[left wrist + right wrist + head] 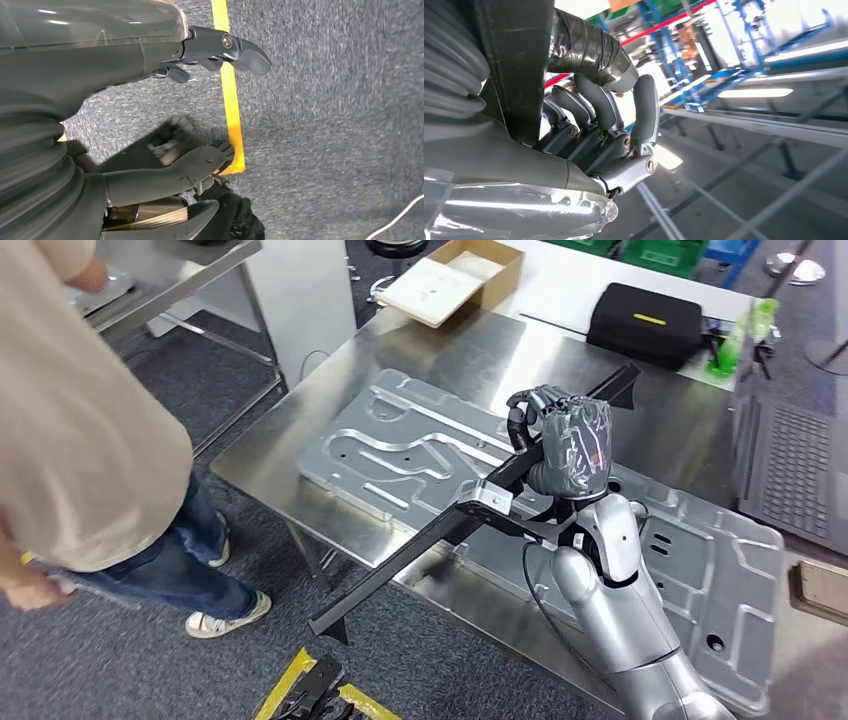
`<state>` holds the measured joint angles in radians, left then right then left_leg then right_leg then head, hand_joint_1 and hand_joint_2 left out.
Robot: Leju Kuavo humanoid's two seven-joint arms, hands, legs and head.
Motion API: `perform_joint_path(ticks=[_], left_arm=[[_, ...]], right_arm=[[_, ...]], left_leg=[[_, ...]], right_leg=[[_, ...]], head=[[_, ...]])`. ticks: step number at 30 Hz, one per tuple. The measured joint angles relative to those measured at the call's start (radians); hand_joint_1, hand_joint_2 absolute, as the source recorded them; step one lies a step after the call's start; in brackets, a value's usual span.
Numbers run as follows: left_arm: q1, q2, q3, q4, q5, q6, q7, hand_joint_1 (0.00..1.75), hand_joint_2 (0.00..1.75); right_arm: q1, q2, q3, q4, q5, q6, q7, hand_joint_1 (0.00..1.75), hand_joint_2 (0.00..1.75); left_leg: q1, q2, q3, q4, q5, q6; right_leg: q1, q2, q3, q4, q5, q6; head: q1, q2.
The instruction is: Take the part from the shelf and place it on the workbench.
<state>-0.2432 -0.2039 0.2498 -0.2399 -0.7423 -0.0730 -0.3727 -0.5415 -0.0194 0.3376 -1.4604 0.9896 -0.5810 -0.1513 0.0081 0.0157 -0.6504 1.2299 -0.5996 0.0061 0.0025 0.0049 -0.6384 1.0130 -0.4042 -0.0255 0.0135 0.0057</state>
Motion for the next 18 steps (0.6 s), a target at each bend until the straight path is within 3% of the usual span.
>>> perform_joint_path(ticks=[1,2,4,6,8,10,12,14,16,17,18], left_arm=[[0.003,0.002,0.000,0.000,0.000,0.000,0.000,0.00,1.75],[0.004,0.004,0.001,0.000,0.001,0.000,0.000,0.00,1.75],[0.004,0.006,0.001,0.000,0.001,-0.001,-0.001,0.00,1.75],[0.002,0.007,0.001,0.000,0.001,-0.001,-0.002,0.00,1.75],[0.003,0.008,0.001,0.000,0.001,-0.001,-0.003,0.00,1.75],[0.002,0.008,0.001,0.000,0.001,-0.001,-0.004,0.00,1.75],[-0.002,0.008,0.001,0.000,0.001,0.000,-0.005,0.00,1.75],[-0.001,0.008,0.001,0.000,0.002,0.000,-0.005,0.00,1.75],[0.003,0.011,0.001,0.000,0.003,0.000,-0.005,0.00,1.75],[0.005,0.012,0.001,0.000,0.004,0.000,-0.005,0.00,1.75],[0.006,0.013,0.001,0.000,0.004,0.000,-0.005,0.00,1.75]], right_arm=[[0.004,0.000,-0.001,0.006,0.000,0.000,0.000,1.75,1.75],[0.007,0.000,-0.003,0.011,0.000,0.000,0.000,1.75,1.75],[0.012,0.000,-0.007,0.021,0.000,0.000,0.001,1.75,1.75],[0.012,-0.001,-0.013,0.029,0.000,0.000,0.004,1.75,1.75],[0.013,-0.001,-0.019,0.037,0.000,0.000,0.007,1.75,1.75],[0.015,-0.003,-0.028,0.044,0.000,0.000,0.011,1.75,1.75],[0.017,-0.007,-0.038,0.051,0.000,0.001,0.018,1.75,1.75],[0.017,-0.009,-0.044,0.057,-0.001,0.005,0.035,1.75,1.75],[0.018,-0.009,-0.051,0.069,-0.002,0.011,0.054,1.75,1.75],[0.019,-0.009,-0.055,0.076,-0.003,0.013,0.059,1.75,1.75],[0.020,-0.010,-0.060,0.084,-0.004,0.014,0.062,1.75,1.75]], left_leg=[[0.000,-0.006,-0.027,0.050,-0.012,-0.001],[0.001,-0.008,-0.040,0.066,-0.005,-0.002],[0.004,-0.016,-0.017,-0.004,0.059,-0.002],[0.010,-0.058,0.031,-0.123,0.117,0.000],[0.012,-0.091,0.052,-0.176,0.129,0.003],[0.008,-0.078,0.054,-0.183,0.133,0.014],[0.008,-0.059,0.058,-0.194,0.142,0.029],[0.008,-0.041,0.060,-0.201,0.146,0.038],[0.006,-0.024,0.059,-0.201,0.145,0.040],[0.006,-0.017,0.059,-0.201,0.145,0.040],[0.006,-0.012,0.059,-0.201,0.145,0.039]], right_leg=[[0.000,0.015,-0.001,0.002,0.000,-0.001],[0.000,0.031,-0.002,0.005,-0.001,0.000],[-0.003,0.061,-0.003,0.014,-0.003,0.003],[-0.005,0.088,-0.009,0.027,-0.008,0.011],[-0.010,0.110,-0.019,0.034,-0.008,0.023],[-0.014,0.126,-0.027,0.032,-0.002,0.036],[-0.013,0.088,-0.039,0.052,-0.016,0.047],[-0.013,0.025,-0.081,0.141,-0.068,0.057],[-0.019,0.003,-0.134,0.255,-0.116,0.066],[-0.022,0.001,-0.144,0.279,-0.118,0.069],[-0.024,0.000,-0.137,0.268,-0.103,0.070]], head=[[0.000,0.000],[0.000,0.000],[0.000,0.000],[0.000,0.000],[0.000,0.000],[0.000,0.000],[0.000,0.000],[0.001,0.000],[0.001,0.000],[0.001,0.000],[0.001,0.000]])
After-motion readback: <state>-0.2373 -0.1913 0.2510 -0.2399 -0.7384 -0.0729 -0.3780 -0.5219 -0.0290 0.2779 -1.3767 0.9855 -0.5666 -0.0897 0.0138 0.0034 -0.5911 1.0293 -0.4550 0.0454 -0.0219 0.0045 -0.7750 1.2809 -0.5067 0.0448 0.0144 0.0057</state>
